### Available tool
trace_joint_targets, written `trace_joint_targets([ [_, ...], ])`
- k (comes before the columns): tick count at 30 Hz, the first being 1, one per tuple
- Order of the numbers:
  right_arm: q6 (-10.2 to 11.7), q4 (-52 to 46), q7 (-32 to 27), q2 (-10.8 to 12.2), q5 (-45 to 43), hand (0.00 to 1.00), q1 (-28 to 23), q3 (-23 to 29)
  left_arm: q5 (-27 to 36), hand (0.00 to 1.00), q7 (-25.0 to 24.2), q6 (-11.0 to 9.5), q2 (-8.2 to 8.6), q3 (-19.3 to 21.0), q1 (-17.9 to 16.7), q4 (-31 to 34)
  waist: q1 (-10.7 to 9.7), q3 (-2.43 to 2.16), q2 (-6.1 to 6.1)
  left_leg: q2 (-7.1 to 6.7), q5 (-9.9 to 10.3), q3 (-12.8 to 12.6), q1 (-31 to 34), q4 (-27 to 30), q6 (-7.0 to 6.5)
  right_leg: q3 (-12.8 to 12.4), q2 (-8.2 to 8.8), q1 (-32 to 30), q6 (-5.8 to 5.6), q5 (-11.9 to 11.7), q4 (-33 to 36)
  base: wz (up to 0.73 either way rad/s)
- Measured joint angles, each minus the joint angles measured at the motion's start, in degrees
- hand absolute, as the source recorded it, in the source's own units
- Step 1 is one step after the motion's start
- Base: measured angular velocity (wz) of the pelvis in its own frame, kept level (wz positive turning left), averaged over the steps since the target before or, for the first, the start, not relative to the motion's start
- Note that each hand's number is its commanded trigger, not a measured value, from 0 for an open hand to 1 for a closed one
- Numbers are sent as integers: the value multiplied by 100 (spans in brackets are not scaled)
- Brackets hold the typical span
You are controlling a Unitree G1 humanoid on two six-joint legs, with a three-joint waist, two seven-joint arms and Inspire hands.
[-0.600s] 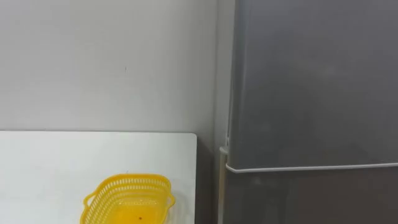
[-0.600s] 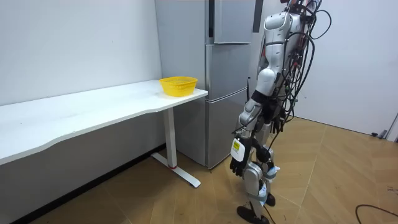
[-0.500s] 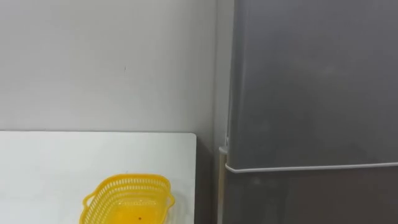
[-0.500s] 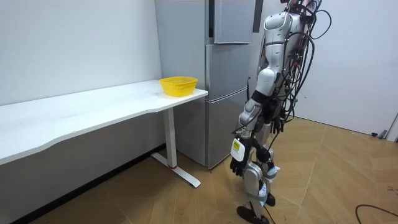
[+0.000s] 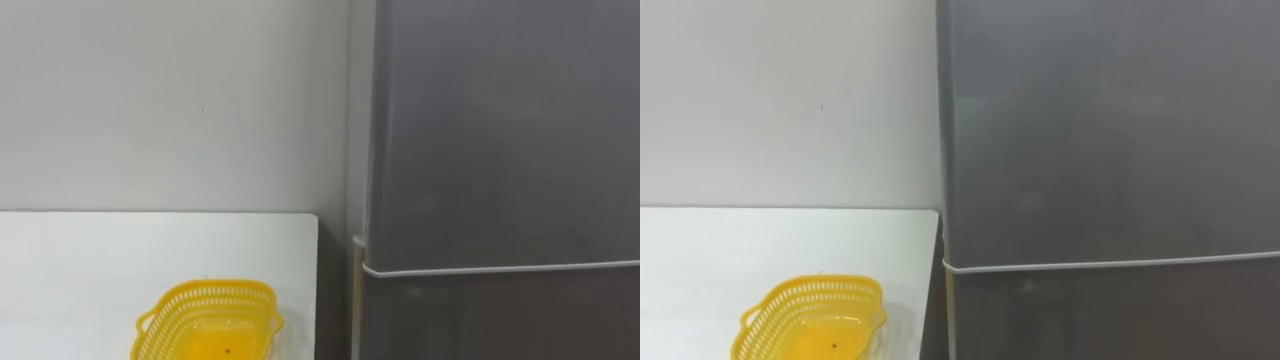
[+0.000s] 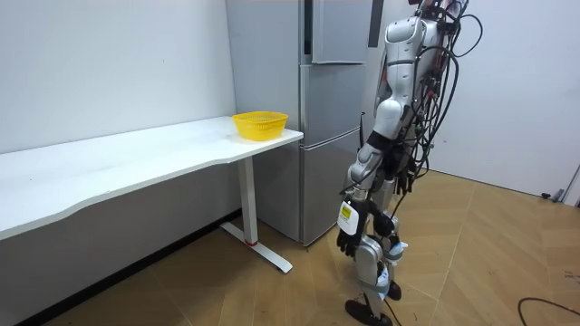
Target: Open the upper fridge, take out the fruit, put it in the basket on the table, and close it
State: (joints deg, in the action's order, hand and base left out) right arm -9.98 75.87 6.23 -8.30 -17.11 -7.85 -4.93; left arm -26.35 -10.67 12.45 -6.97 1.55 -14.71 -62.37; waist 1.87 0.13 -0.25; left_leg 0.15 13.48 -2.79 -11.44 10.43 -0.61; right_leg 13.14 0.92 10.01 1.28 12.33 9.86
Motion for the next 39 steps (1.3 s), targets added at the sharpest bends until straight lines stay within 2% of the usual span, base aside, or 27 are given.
trace_joint_targets([
  [3,-6,23,0,-3,87,0,-5,83,397,0,50,-1,35,254,-15,-10,-3,-4,13,0,0,10,10,7,0,21,0,4,2,2,1,3],
  [6,-11,37,-27,-2,112,0,-3,162,810,0,209,-1,59,328,-48,-9,-8,-3,11,-4,0,60,45,31,0,84,7,7,2,2,0,10],
  [13,-10,38,-111,-3,142,0,2,239,1120,0,567,-13,71,562,-81,-5,6,-3,-9,-1,0,141,71,34,0,169,7,7,13,8,13,7],
  [16,-1,41,-141,-7,143,0,23,414,1369,0,803,-48,72,887,-80,-2,15,-1,-11,0,0,141,70,37,0,166,8,-4,16,10,24,0],
  [19,15,26,-187,-12,213,0,-3,417,2131,0,1161,-111,58,1244,-76,71,23,-2,-14,0,0,153,64,37,0,169,7,11,15,10,12,0],
  [22,45,22,-196,-18,269,0,-15,462,2873,0,1540,-201,53,1550,-83,339,32,-1,-11,0,0,154,61,35,0,175,8,15,16,9,22,0],
  [24,66,25,-213,-37,310,0,11,668,3493,0,1859,-351,51,1878,-46,603,66,0,-11,2,0,152,65,29,0,171,5,-2,16,9,23,0],
  [28,70,19,-252,-72,277,0,8,899,3753,0,2410,-599,50,2393,192,745,218,-1,-6,2,0,146,65,2,0,168,3,-12,16,9,22,0],
  [32,139,-15,-362,-104,275,0,0,1021,4002,0,3142,-673,67,2641,137,1466,351,-24,21,-1,0,134,65,-56,0,174,3,-26,13,8,45,0],
  [34,211,-29,-361,-142,284,0,9,1076,4271,0,3444,-810,65,2789,131,1730,431,-39,38,0,0,134,76,-81,1,162,4,-77,13,8,77,-4],
  [37,318,-51,-355,-166,224,0,0,1083,4504,0,3949,-896,76,2936,106,2552,486,-47,12,-2,-1,167,98,-77,1,188,10,-97,12,8,76,4],
  [39,421,-101,-358,-205,175,0,28,1088,4504,0,4351,-1146,60,2944,106,3176,487,-47,31,-4,-1,176,96,-77,1,169,9,-101,12,8,72,-4],
])
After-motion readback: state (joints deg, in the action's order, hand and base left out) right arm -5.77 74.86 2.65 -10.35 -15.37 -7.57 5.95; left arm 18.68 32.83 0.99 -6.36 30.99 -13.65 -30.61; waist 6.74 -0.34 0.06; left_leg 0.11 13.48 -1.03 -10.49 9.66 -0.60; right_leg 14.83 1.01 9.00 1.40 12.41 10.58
